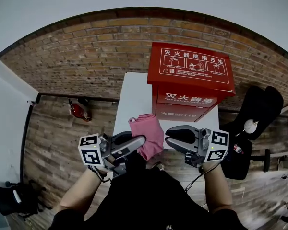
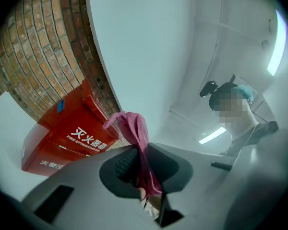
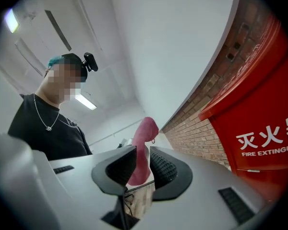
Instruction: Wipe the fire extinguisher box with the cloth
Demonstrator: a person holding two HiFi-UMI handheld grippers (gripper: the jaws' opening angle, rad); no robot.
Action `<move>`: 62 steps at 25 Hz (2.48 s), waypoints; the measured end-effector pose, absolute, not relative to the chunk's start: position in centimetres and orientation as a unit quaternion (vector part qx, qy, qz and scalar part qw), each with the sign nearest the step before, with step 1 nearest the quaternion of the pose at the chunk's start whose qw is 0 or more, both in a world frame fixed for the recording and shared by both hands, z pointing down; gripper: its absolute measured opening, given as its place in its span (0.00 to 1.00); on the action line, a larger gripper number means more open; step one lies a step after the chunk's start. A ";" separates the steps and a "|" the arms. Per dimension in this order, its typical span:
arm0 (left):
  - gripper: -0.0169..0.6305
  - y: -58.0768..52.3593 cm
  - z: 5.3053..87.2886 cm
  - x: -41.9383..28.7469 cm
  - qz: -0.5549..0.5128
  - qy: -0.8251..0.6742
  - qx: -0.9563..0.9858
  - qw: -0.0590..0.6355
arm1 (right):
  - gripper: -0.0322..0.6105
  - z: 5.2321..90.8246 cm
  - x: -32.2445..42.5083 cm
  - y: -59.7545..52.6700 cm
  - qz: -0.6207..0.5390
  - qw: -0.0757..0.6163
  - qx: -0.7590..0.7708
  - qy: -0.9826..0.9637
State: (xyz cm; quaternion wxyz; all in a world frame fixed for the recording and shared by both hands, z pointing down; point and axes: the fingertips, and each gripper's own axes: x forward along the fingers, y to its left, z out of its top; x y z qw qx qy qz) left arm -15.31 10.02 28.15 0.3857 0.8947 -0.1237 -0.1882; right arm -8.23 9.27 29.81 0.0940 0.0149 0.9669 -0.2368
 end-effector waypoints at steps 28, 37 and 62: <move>0.12 -5.5 31.0 -24.7 -0.208 -0.148 0.866 0.431 | 0.08 18.7 -5.6 -11.3 0.143 -0.094 -0.359 0.917; 0.12 -11.7 33.2 -26.4 -0.208 -0.125 0.823 0.514 | 0.08 19.6 -7.0 -19.4 0.255 -0.234 -0.414 0.842; 0.12 -21.4 34.7 -22.2 -0.201 -0.035 0.751 0.627 | 0.08 27.5 -7.4 -26.1 0.374 -0.478 -0.329 0.724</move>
